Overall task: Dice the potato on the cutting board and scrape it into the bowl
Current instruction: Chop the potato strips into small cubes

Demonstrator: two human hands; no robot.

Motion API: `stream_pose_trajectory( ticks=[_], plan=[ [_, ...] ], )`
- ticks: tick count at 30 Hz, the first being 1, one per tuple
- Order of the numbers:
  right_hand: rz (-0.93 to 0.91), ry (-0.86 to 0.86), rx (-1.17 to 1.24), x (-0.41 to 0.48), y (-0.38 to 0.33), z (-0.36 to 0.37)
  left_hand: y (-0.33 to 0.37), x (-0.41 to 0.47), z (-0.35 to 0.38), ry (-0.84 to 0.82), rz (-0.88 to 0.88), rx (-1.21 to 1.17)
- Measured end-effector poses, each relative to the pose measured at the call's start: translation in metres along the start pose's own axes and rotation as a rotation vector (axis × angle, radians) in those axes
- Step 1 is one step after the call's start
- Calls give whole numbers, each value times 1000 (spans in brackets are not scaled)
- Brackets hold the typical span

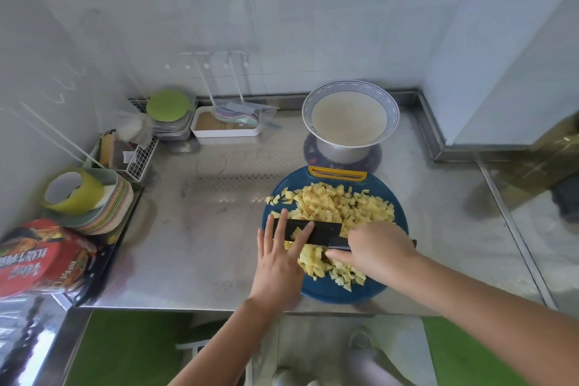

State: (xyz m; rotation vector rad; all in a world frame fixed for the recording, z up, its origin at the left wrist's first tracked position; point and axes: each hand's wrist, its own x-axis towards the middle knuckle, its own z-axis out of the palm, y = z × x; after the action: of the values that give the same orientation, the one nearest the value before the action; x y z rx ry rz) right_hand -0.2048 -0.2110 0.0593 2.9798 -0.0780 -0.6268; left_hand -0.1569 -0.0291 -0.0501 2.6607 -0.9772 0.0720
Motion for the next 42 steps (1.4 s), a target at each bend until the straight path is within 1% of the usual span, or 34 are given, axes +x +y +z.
stream_pose_trajectory(
  ticks=[4,6,9,11,14,16,19,23,25,27,28,30,33,37,42],
  plan=[
    [48,29,26,-10,25,6,-15,14,4,-81,-104,-53],
    [67,28,41,-16,39,14,-20,21,4,-163,-152,-90],
    [126,55,110,-27,62,25,-25,28,4,-205,-156,-103],
    [209,82,177,-35,76,32,-26,32,5,-156,-159,-182],
    [354,137,337,-38,98,49,-24,40,2,-7,-212,-350],
    [428,184,405,-38,114,67,-22,49,-6,12,-256,-441],
    [538,241,471,-40,130,101,-21,56,-14,65,-303,-495],
    [682,246,522,-37,139,150,-25,57,-16,167,-563,-582],
    [734,264,549,-34,139,167,-34,55,-15,131,-725,-560],
    [763,271,562,-29,139,173,-46,49,-15,34,-915,-573],
    [770,279,576,-25,139,173,-50,46,-15,-8,-973,-582],
    [769,307,609,-18,136,169,-60,40,-14,-66,-1000,-598],
    [737,326,585,-11,131,163,-67,38,-12,-161,-977,-640],
    [712,332,525,-9,124,159,-69,54,-15,-176,-1038,-700],
    [724,304,535,-11,121,155,-64,80,-9,-248,-1097,-771]
  ],
)
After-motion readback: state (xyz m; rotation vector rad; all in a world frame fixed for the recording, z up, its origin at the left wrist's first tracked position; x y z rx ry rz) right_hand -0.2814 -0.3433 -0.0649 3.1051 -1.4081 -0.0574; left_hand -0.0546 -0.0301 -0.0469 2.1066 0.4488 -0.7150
